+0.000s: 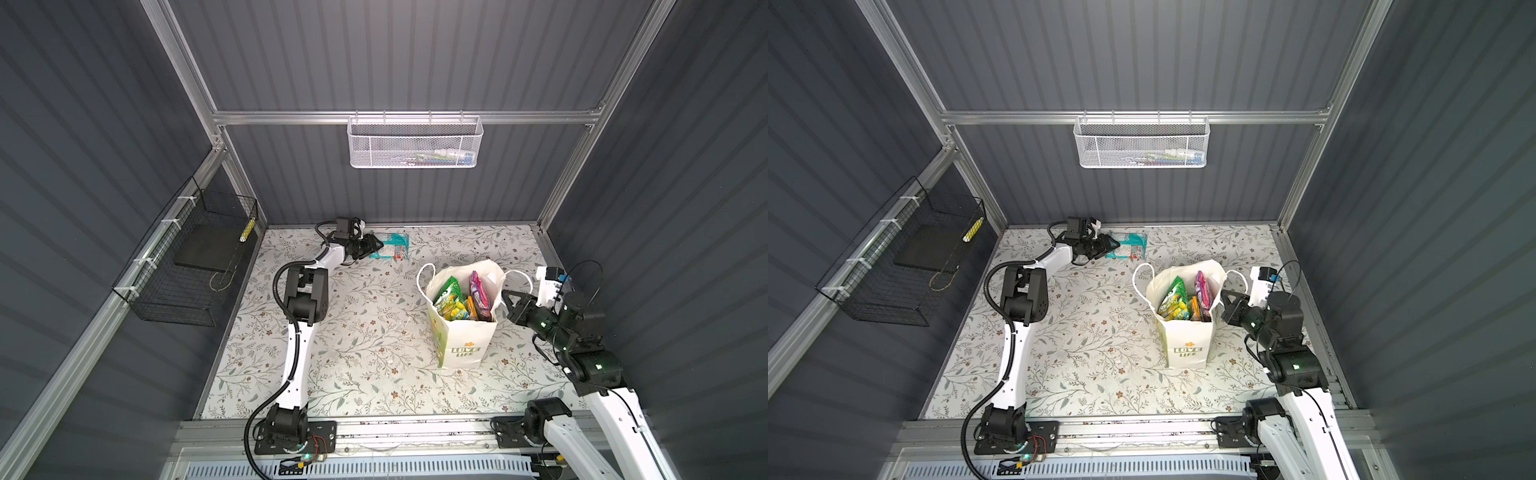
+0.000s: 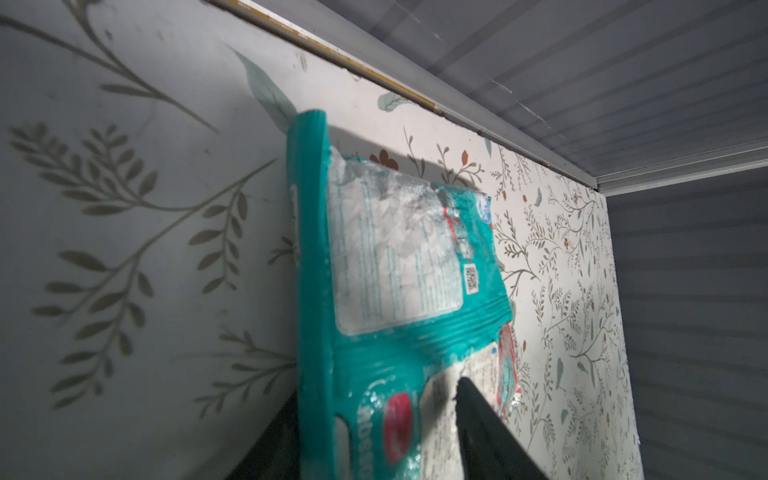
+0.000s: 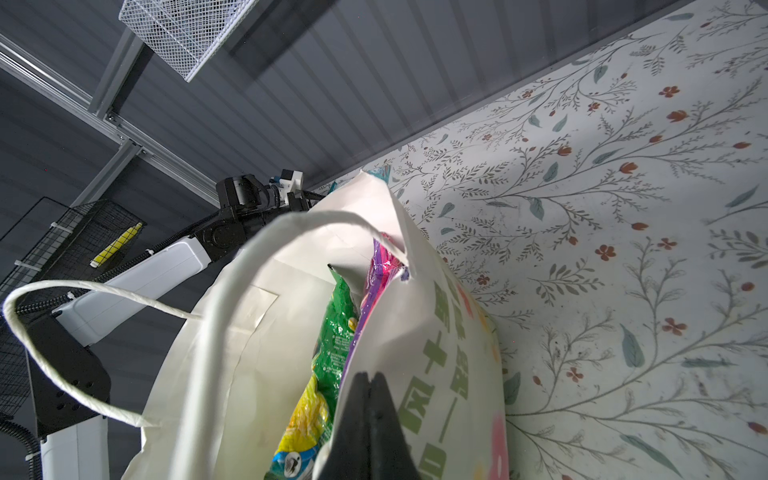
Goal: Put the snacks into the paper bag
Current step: 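Grasp the teal packet's edge with the left gripper, then lift the teal packet with the left gripper and carry it toward the bag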
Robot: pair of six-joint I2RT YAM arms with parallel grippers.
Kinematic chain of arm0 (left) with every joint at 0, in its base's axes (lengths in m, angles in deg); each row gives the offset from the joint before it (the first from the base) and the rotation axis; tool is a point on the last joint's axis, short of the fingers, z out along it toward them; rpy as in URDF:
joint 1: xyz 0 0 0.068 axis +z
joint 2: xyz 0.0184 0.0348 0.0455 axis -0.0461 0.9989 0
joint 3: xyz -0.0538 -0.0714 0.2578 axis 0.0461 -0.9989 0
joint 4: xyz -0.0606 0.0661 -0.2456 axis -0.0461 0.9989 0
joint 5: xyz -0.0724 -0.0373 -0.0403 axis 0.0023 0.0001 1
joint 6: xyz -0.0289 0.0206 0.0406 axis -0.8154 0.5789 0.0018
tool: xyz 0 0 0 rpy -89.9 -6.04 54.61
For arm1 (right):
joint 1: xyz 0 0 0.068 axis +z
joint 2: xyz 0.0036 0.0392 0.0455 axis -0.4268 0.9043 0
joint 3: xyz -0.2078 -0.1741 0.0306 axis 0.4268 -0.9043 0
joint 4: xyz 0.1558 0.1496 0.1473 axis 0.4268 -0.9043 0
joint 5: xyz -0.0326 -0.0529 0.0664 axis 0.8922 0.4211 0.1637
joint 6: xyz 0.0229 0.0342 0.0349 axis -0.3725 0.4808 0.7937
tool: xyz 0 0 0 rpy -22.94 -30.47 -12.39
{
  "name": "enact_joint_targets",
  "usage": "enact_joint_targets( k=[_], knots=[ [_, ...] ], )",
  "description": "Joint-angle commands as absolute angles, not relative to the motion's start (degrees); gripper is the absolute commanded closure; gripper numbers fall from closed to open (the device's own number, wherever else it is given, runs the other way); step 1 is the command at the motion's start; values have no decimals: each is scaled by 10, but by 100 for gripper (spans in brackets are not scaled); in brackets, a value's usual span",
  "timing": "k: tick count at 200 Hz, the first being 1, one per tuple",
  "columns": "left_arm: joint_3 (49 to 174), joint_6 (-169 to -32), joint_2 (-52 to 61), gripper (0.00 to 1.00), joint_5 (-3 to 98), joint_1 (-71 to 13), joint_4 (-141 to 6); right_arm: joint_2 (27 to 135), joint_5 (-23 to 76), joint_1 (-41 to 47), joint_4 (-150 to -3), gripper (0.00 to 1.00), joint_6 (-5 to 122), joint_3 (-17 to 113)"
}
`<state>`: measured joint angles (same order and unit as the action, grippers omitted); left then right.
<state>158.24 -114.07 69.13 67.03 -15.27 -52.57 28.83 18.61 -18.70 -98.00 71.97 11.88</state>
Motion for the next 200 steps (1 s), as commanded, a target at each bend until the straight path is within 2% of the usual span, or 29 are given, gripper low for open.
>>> enact_joint_targets(
  k=[1,49,98,147,200],
  knots=[
    [1546,-1166,705,53,671,-160,-509,291,177,-183,-976,100,723,111],
    [1505,-1210,687,72,670,-164,-561,292,177,-183,-973,100,725,108],
    [1449,-1268,648,100,698,-164,-633,284,177,-182,-980,100,724,112],
    [1329,-1338,560,100,707,-169,-778,289,184,-182,-970,100,728,101],
    [1226,-1339,481,100,675,-178,-865,292,188,-182,-964,100,730,96]
  ],
)
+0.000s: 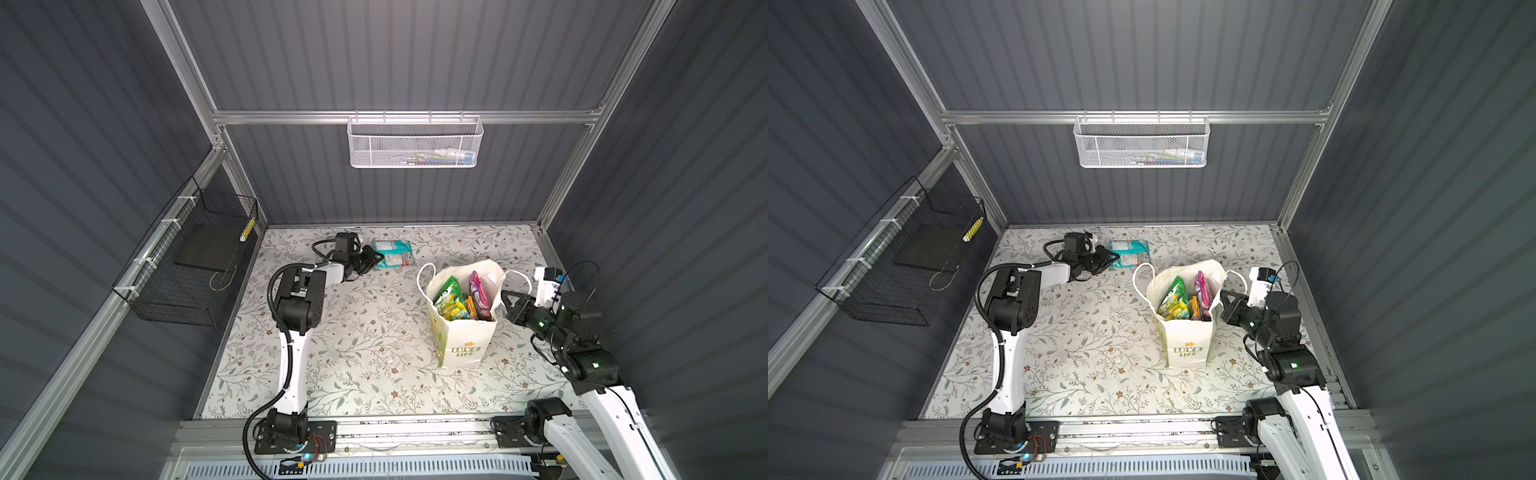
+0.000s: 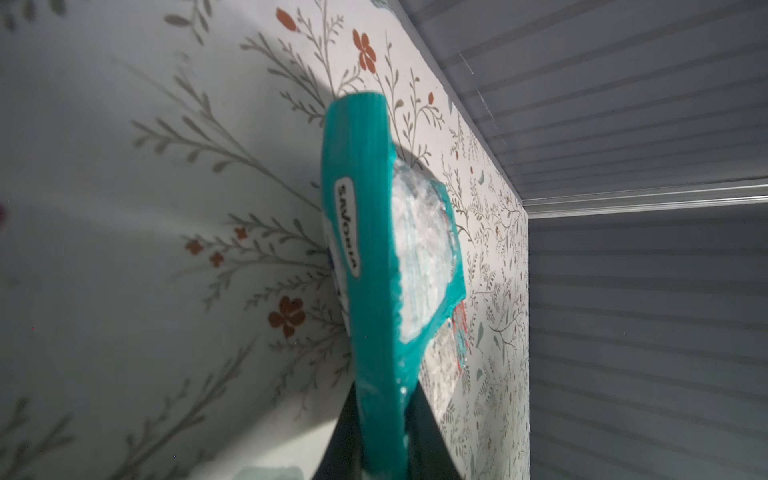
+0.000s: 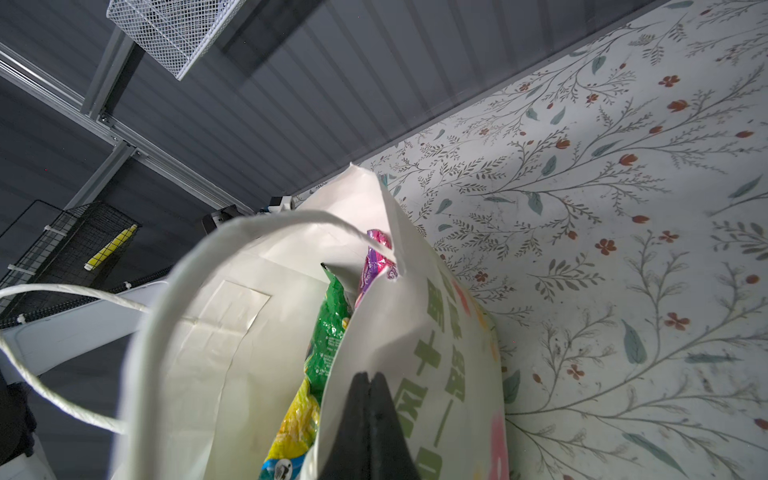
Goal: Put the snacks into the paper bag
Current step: 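Lift the teal packet with the left gripper and carry it toward the bag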
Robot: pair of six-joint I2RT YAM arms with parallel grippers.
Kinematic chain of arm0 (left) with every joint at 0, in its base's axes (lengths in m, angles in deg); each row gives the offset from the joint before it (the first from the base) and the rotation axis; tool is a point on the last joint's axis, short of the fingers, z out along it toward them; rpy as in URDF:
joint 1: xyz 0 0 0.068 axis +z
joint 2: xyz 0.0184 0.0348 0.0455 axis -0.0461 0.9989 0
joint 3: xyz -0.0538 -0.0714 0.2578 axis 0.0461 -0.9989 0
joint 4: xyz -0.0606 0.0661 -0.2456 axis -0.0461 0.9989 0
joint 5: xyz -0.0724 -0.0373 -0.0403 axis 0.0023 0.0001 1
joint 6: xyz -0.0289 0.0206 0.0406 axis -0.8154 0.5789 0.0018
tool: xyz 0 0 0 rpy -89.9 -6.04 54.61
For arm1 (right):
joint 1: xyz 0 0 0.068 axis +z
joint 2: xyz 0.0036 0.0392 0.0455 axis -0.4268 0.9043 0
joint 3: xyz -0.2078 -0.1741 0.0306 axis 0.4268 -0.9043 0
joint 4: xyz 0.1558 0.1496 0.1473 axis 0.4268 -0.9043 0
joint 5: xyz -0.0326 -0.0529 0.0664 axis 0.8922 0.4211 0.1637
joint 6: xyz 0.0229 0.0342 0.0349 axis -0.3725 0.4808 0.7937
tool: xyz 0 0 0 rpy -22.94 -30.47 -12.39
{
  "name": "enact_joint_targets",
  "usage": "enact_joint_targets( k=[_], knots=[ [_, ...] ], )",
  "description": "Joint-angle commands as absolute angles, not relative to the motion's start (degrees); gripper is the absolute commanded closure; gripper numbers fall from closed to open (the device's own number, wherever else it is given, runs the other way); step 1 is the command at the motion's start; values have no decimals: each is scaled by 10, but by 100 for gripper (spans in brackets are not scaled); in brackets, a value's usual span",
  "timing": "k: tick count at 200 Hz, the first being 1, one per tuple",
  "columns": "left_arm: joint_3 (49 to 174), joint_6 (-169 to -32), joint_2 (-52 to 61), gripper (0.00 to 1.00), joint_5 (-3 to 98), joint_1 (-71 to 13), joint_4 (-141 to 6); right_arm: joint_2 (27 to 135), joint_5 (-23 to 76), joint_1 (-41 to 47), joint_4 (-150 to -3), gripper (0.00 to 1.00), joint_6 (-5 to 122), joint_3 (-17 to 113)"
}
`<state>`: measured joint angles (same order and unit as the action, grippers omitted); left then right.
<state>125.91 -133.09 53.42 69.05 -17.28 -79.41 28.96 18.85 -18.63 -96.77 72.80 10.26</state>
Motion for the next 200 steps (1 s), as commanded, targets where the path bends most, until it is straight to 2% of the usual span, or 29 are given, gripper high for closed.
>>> enact_joint_targets(
  k=[1,62,114,152,200],
  knots=[
    [1224,-1339,479,100,674,-178,-867,292,188,-182,-964,100,730,96],
    [1130,-1318,377,100,622,-190,-886,291,190,-182,-964,100,731,95],
    [1038,-1302,243,100,585,-193,-862,288,188,-181,-965,100,731,95],
    [964,-1288,104,100,546,-206,-807,295,188,-180,-962,100,733,93],
    [935,-1249,-112,100,487,-215,-611,289,195,-179,-964,100,732,93]
  ],
)
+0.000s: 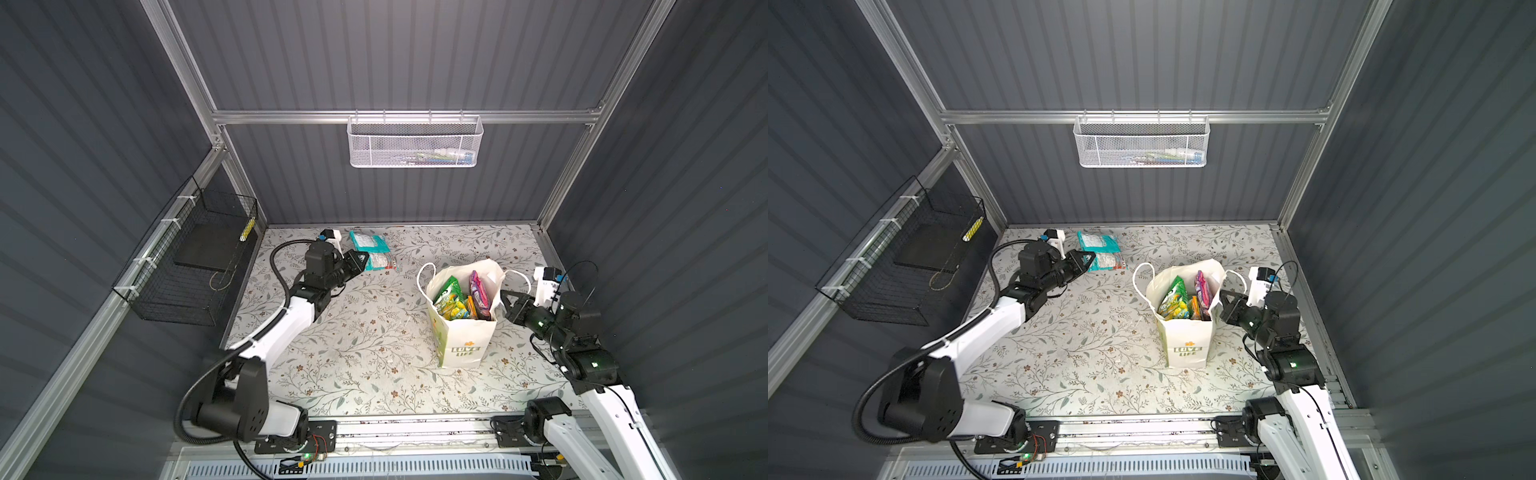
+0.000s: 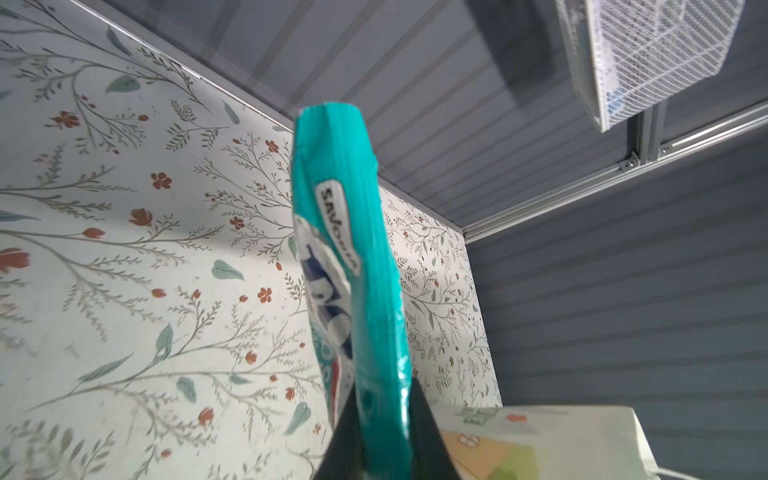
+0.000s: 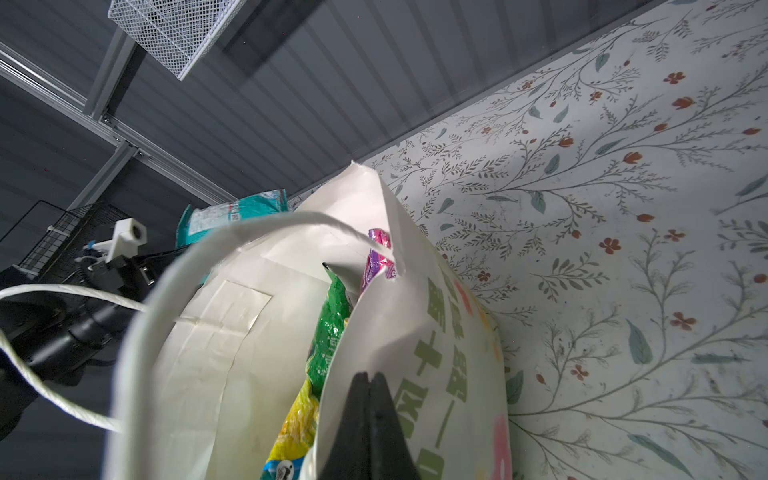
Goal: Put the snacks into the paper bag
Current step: 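Lift the teal packet with the left gripper and carry it toward the bag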
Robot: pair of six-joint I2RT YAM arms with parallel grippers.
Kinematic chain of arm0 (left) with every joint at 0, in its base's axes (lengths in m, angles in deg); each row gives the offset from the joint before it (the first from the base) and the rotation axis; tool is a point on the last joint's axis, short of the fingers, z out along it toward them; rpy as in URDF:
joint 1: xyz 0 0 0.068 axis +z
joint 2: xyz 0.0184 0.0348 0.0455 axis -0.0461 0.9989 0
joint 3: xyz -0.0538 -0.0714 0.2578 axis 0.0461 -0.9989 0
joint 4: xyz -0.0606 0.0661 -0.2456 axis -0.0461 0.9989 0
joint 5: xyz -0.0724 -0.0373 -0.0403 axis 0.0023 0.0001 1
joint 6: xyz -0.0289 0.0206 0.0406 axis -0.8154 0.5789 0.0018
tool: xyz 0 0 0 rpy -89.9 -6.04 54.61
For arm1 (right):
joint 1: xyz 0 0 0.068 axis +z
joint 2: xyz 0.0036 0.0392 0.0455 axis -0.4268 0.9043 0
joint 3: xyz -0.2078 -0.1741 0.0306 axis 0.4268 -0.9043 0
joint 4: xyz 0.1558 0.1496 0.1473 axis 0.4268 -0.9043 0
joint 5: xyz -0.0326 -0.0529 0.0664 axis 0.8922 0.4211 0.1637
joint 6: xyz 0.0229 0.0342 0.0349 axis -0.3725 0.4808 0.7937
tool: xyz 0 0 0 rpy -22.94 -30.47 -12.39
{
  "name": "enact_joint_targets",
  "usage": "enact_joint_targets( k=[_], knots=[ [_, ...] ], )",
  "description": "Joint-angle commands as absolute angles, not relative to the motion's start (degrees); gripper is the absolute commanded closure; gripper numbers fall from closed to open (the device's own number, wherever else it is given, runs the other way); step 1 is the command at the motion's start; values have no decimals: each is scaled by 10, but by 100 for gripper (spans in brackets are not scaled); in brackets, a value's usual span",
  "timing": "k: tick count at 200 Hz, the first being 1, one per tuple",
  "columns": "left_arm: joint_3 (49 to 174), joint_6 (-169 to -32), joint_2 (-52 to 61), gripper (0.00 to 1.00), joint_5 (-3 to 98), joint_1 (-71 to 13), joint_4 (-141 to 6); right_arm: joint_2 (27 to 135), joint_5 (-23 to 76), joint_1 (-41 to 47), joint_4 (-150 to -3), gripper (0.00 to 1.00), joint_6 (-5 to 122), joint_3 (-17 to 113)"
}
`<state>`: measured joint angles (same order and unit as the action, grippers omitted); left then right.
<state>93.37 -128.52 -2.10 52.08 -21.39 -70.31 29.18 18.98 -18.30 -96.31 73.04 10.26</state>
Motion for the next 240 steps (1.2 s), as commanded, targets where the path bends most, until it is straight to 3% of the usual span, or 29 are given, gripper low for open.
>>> enact_joint_targets(
  k=[1,43,80,119,185,202,240],
  knots=[
    [935,-1249,-116,100,488,-215,-607,289,195,-179,-964,100,732,94],
    [964,-1248,-266,100,491,-215,-463,286,189,-179,-962,100,735,93],
    [991,-1275,-375,100,528,-215,-433,284,185,-178,-958,100,739,90],
    [1036,-1307,-366,100,632,-215,-481,291,196,-176,-960,100,733,91],
    [1063,-1359,-285,100,686,-222,-604,294,209,-165,-963,100,725,95],
    [1063,-1361,-259,100,675,-261,-646,293,215,-162,-965,100,723,95],
    [1090,-1249,-199,100,542,-447,-626,291,228,-161,-968,100,719,95]
  ],
)
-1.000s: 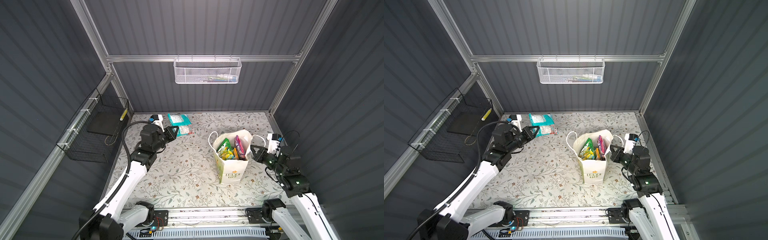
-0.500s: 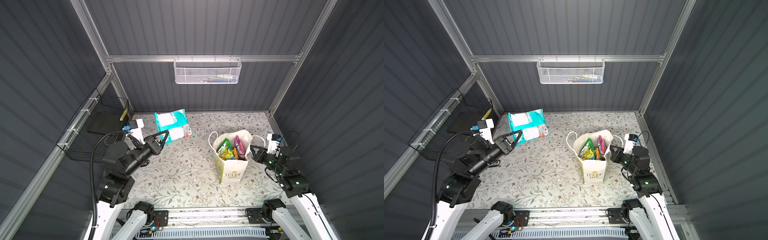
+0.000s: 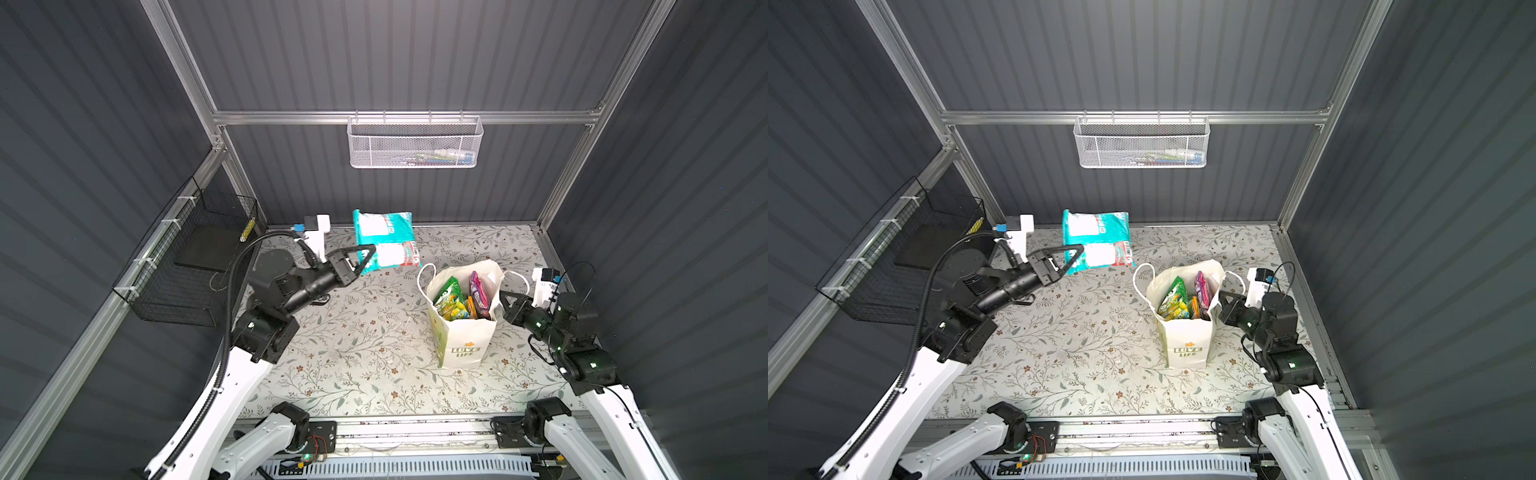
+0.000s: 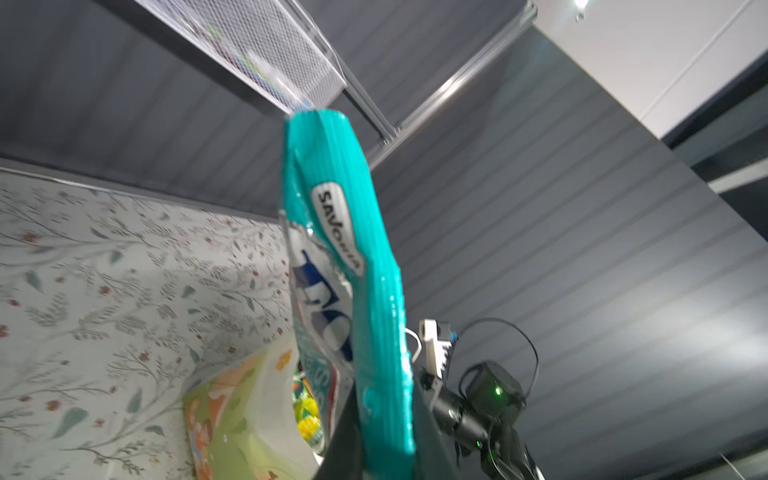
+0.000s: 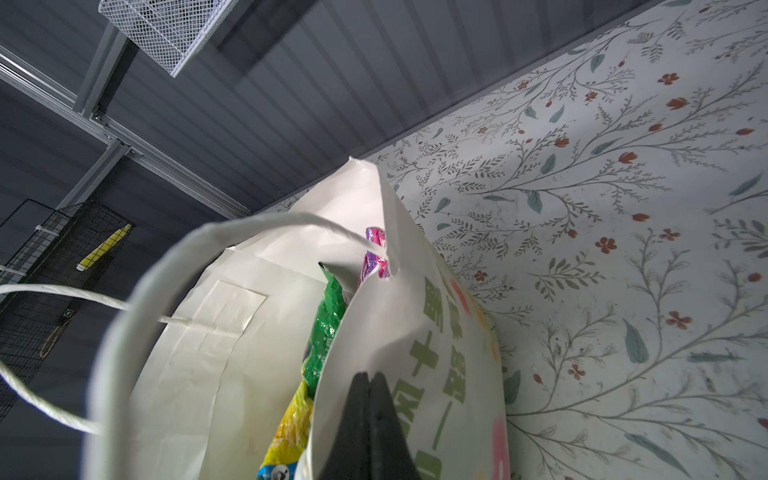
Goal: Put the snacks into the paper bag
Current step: 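Lift the teal packet with the left gripper and carry it toward the bag, then lower the teal packet into the bag opening with the left gripper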
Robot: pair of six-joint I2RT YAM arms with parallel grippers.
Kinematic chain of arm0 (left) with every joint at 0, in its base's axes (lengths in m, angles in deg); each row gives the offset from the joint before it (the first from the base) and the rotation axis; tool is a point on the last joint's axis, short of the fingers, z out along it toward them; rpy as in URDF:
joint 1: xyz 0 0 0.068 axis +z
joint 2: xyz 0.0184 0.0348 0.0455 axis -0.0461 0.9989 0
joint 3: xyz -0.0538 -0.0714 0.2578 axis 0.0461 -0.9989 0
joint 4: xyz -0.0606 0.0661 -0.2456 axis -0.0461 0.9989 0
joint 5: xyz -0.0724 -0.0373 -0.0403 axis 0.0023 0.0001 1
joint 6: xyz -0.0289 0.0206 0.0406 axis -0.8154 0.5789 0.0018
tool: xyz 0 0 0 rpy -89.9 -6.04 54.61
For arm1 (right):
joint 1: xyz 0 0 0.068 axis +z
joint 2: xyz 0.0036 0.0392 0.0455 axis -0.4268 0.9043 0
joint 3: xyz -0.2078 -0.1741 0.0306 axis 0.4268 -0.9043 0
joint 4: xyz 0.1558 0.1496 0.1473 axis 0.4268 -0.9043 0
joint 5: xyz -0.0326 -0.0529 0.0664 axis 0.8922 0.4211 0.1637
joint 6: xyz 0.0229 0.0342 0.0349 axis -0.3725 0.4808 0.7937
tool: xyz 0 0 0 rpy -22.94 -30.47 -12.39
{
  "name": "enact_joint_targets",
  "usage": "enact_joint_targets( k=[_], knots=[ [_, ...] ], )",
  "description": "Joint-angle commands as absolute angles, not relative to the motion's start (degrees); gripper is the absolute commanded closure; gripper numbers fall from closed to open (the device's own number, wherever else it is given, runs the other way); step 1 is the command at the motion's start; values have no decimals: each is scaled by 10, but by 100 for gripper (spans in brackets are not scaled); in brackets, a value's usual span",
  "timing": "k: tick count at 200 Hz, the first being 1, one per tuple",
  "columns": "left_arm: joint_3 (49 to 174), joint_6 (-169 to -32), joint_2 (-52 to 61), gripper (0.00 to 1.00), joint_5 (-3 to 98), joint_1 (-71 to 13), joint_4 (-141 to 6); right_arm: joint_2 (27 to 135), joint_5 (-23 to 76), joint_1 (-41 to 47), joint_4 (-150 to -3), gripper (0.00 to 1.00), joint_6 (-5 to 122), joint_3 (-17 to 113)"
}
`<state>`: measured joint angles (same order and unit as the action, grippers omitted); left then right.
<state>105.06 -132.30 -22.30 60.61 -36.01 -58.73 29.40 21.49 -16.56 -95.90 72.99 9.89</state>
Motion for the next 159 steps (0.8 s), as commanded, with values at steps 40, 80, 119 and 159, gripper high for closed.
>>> enact_joint_targets(
  k=[40,80,119,159],
  knots=[
    [1176,-1161,-92,100,471,-549,-561,284,231,-160,-971,100,717,95],
    [1265,-1092,-2,100,455,-591,-483,279,232,-160,-971,100,715,95],
    [1348,-1030,80,100,454,-607,-373,287,236,-159,-970,100,714,94],
    [1390,-994,120,100,433,-608,-300,286,231,-159,-969,100,715,94]
  ],
)
